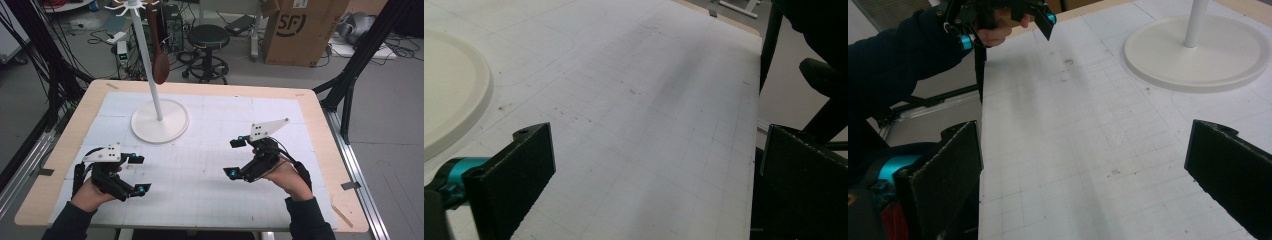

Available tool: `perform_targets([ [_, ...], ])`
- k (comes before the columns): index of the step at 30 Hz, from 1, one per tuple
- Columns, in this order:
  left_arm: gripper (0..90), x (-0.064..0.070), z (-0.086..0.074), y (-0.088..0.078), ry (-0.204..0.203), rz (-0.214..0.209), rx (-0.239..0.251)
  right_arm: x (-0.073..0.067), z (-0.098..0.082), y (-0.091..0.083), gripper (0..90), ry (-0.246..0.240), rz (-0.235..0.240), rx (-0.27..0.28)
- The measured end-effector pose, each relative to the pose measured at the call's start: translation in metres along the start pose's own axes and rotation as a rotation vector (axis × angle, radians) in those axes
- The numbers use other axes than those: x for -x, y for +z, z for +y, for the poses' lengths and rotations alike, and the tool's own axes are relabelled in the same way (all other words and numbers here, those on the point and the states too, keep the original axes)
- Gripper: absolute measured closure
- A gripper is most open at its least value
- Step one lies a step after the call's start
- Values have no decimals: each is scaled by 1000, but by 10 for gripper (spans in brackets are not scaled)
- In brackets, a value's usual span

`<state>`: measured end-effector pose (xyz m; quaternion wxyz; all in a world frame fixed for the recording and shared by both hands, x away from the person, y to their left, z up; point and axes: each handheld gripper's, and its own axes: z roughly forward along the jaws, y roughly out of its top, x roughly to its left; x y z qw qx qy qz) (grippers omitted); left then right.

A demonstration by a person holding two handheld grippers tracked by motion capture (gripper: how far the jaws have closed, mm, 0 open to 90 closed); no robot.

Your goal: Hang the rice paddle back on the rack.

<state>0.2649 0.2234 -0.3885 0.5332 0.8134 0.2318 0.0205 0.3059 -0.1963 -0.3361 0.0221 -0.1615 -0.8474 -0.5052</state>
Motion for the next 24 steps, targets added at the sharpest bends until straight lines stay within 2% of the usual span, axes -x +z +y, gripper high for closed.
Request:
perform_targets([
  [11, 16, 0, 1, -2, 10, -14, 28, -8, -20, -2, 9, -11, -17, 15],
  [15, 17, 0, 1, -3, 19, -12, 42, -9, -25, -4, 9, -7, -35, 14],
  [17, 16, 0, 1, -3, 19, -9, 40, -10, -27, -5, 9, -21, -53, 10],
  [19, 16, 0, 1, -3, 22, -8, 42, -12, -30, -6, 9, -14, -64, 1],
  [24, 17, 1, 2, -4, 24, -11, 52, -13, -41, -9, 9, -1, -72, 22],
])
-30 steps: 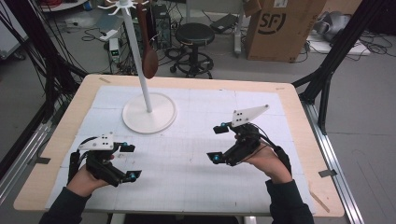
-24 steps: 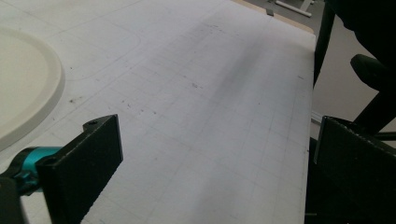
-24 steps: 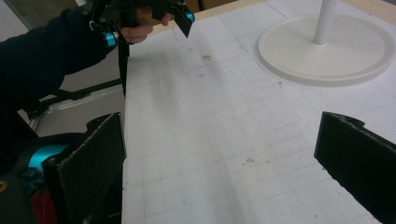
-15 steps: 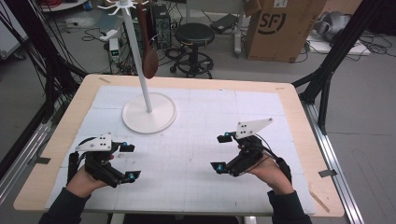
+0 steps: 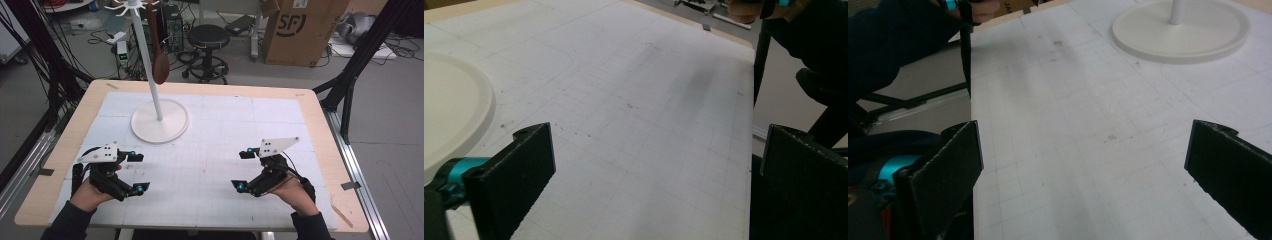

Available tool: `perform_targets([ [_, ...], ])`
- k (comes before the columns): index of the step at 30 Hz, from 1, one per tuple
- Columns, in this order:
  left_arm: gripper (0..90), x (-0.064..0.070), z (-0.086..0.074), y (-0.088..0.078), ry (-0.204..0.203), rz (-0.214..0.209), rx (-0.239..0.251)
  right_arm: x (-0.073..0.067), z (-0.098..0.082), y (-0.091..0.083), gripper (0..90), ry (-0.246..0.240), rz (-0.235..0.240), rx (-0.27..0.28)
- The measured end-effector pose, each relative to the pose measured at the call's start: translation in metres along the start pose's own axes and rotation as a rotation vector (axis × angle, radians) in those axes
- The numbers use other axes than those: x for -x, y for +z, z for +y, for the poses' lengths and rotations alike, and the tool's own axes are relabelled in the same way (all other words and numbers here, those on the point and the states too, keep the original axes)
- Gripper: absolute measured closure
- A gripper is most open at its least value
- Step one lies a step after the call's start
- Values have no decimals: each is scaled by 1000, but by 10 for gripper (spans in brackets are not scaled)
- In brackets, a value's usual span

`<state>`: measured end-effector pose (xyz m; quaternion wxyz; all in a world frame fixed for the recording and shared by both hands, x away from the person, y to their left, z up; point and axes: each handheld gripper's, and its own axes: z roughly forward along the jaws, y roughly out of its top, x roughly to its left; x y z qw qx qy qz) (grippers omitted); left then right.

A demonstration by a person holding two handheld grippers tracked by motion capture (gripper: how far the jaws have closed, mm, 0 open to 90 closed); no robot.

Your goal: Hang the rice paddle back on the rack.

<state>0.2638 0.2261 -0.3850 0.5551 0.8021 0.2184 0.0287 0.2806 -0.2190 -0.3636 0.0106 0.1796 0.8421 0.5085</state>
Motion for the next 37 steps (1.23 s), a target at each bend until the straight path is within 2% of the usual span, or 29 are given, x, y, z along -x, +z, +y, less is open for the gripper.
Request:
perform_targets([
  [3, 16, 0, 0, 0, 2, 2, 11, -1, -4, -1, 9, 6, -15, -16],
  [7, 16, 0, 0, -1, 5, -1, 17, -2, -6, -5, 9, -11, -36, 1],
  [12, 16, 1, 0, -2, 9, -1, 22, -5, -9, -6, 9, -13, -51, -13],
  [21, 16, 1, 0, -2, 11, -1, 26, -9, -10, -11, 9, -14, -78, -6],
  [37, 16, 2, 0, -2, 14, -4, 33, -10, -11, -18, 9, -10, -99, 10],
])
